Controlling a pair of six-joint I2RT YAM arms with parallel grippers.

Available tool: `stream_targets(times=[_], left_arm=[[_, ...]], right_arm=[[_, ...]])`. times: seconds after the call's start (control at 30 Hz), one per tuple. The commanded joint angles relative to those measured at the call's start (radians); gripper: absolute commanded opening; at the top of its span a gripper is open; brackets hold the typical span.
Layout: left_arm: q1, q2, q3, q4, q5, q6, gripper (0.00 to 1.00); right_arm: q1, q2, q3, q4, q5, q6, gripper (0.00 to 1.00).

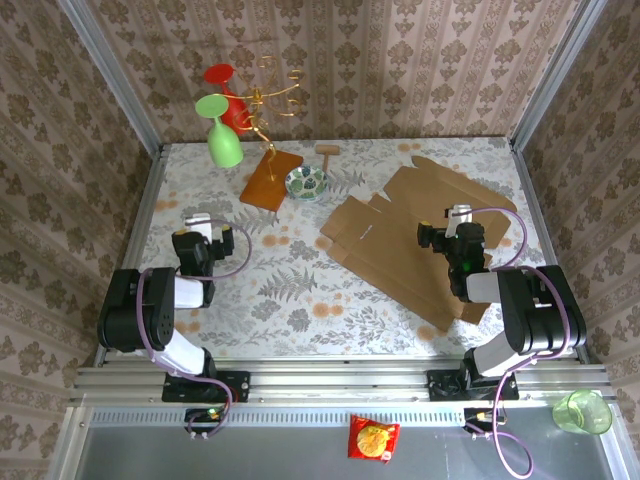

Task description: Fold the paper box

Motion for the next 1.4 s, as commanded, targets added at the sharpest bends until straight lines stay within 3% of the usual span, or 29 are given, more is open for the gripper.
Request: stream_targets(times=[0.0, 0.7, 0.83, 0.87, 0.93, 0.97, 1.07, 1.1, 1.13, 1.17, 1.2, 1.23, 1.27, 1.3, 1.33, 1.37], left_arm=[[-0.002, 0.000, 0.032, -0.006, 0.022, 0.026, 1.00], [0.003, -0.003, 0.023, 0.008, 0.017, 0.014, 1.00], [-0.008, -0.010, -0.092, 0.227, -0.089, -0.002, 1.00], [-0.030, -0.020, -0.123, 0.282, -0.086, 0.026, 1.00], [-0.188, -0.098, -0.149, 0.317, -0.284, 0.175, 1.00], [-0.240, -0.161, -0.142, 0.271, -0.328, 0.228, 1.00], [-0.319, -0.392, -0.017, -0.056, -0.427, 0.207, 1.00], [-0.324, -0.447, 0.083, -0.257, -0.476, 0.125, 1.00], [-0.319, -0.478, 0.205, -0.529, -0.541, -0.039, 1.00], [-0.295, -0.492, 0.342, -0.807, -0.514, -0.224, 1.00], [-0.242, -0.492, 0.479, -1.073, -0.373, -0.387, 1.00], [-0.177, -0.478, 0.540, -1.137, -0.219, -0.470, 1.00], [-0.093, -0.451, 0.560, -1.121, 0.002, -0.564, 1.00], [-0.028, -0.417, 0.570, -1.090, 0.183, -0.654, 0.90], [-0.016, -0.394, 0.587, -1.098, 0.272, -0.726, 0.79], [-0.033, -0.379, 0.606, -1.124, 0.283, -0.762, 0.74]], right_arm=[[-0.004, 0.000, 0.014, 0.012, -0.009, 0.006, 1.00], [-0.003, -0.002, 0.013, 0.013, -0.010, 0.004, 1.00], [0.017, -0.065, -0.018, 0.037, 0.043, -0.001, 1.00], [0.040, -0.118, -0.010, -0.022, 0.106, -0.011, 1.00], [0.101, -0.274, 0.046, -0.198, 0.229, -0.030, 1.00], [0.117, -0.337, 0.082, -0.286, 0.270, -0.018, 1.00], [0.154, -0.511, 0.328, -0.670, 0.430, 0.163, 1.00], [0.147, -0.527, 0.457, -0.908, 0.444, 0.311, 1.00], [0.123, -0.522, 0.570, -1.079, 0.371, 0.423, 1.00], [0.102, -0.514, 0.640, -1.215, 0.303, 0.494, 1.00], [0.096, -0.507, 0.685, -1.328, 0.289, 0.592, 1.00], [0.075, -0.509, 0.703, -1.396, 0.229, 0.685, 1.00], [0.045, -0.511, 0.707, -1.391, 0.111, 0.667, 1.00], [0.033, -0.509, 0.720, -1.398, 0.034, 0.664, 1.00], [0.043, -0.492, 0.764, -1.475, 0.034, 0.682, 0.99], [0.053, -0.474, 0.805, -1.566, 0.042, 0.706, 0.91]])
